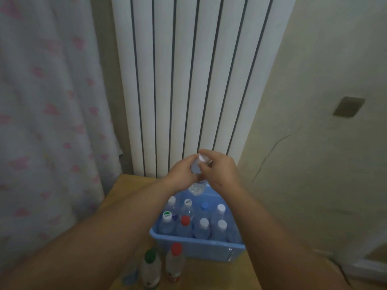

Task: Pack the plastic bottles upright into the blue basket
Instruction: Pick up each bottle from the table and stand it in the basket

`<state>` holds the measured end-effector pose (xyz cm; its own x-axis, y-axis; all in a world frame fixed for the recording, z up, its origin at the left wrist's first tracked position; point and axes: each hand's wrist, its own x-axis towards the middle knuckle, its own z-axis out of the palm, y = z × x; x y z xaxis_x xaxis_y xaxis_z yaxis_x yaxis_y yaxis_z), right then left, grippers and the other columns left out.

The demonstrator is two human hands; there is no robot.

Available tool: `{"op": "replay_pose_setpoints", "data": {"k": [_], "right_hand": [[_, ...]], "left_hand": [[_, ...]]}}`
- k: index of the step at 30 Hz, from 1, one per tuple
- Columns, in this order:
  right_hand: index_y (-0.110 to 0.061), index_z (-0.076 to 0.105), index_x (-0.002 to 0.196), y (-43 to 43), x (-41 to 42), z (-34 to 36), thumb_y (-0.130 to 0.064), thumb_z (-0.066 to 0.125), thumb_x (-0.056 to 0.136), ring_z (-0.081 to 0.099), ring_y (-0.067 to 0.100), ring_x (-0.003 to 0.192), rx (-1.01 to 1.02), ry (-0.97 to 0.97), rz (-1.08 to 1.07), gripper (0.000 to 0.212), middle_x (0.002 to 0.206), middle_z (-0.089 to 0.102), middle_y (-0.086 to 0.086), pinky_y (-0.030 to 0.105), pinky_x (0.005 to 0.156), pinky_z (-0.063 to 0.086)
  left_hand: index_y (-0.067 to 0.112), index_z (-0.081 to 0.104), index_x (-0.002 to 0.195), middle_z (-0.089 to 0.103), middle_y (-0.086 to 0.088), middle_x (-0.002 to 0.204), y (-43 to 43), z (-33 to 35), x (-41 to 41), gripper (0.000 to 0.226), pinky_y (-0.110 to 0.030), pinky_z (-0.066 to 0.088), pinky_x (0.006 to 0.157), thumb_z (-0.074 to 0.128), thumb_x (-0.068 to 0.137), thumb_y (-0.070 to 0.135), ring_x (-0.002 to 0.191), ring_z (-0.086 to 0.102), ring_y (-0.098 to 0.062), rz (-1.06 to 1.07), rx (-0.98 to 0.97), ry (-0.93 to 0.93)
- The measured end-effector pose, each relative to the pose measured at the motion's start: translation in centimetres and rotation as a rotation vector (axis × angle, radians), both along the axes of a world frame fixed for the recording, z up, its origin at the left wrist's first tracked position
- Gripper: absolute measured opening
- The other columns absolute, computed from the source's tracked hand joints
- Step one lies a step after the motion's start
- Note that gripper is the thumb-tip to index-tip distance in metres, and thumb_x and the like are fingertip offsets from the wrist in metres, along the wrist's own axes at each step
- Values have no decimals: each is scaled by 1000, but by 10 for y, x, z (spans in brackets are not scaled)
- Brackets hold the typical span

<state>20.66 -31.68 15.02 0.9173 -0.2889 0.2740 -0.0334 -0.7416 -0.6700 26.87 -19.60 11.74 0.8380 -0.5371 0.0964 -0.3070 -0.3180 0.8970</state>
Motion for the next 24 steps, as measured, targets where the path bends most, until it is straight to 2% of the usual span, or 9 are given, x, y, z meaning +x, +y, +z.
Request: {"op": "replay_pose_setpoints", "data": {"k": [3,7,11,16,20,24], "right_hand": [[-31,61,127,-17,21,-13,-22,60,88,62,11,99,0,18,47,39,119,66,-5,17,80,42],[-27,61,128,-32,45,-39,-18,61,88,61,15,108,63,53,86,41,124,65,0,20,91,44],[-27,62,126,-42,67,-66,-18,61,88,62,16,106,92,96,83,39,121,66,1,23,92,46],[-28,63,125,-46,90,-95,-18,63,87,63,15,103,124,177,64,39,119,67,0,26,91,50],[-27,64,122,-46,106,-113,-19,64,86,65,14,98,110,220,60,38,116,69,0,20,85,48],[-23,68,118,-47,119,-127,-21,67,84,65,15,98,109,266,72,34,113,70,1,17,84,45]], "left_hand": [[28,52,133,59,12,114,-15,-15,17,56,-7,40,72,77,83,18,103,53,-5,33,2,20],[27,53,132,62,8,117,-28,-40,41,58,-22,45,86,79,80,25,108,58,-12,87,64,33],[25,53,133,61,10,117,-35,-65,63,61,-14,45,81,81,79,25,110,59,-10,73,98,77],[26,47,134,59,9,119,-38,-97,85,67,-28,48,93,82,77,29,112,59,-13,40,196,99],[26,51,131,64,6,120,-37,-113,105,67,-32,52,89,82,73,39,104,61,-14,32,398,38],[27,61,113,67,3,106,-37,-119,118,45,-34,50,86,70,76,51,96,62,-16,-26,706,-218]]}}
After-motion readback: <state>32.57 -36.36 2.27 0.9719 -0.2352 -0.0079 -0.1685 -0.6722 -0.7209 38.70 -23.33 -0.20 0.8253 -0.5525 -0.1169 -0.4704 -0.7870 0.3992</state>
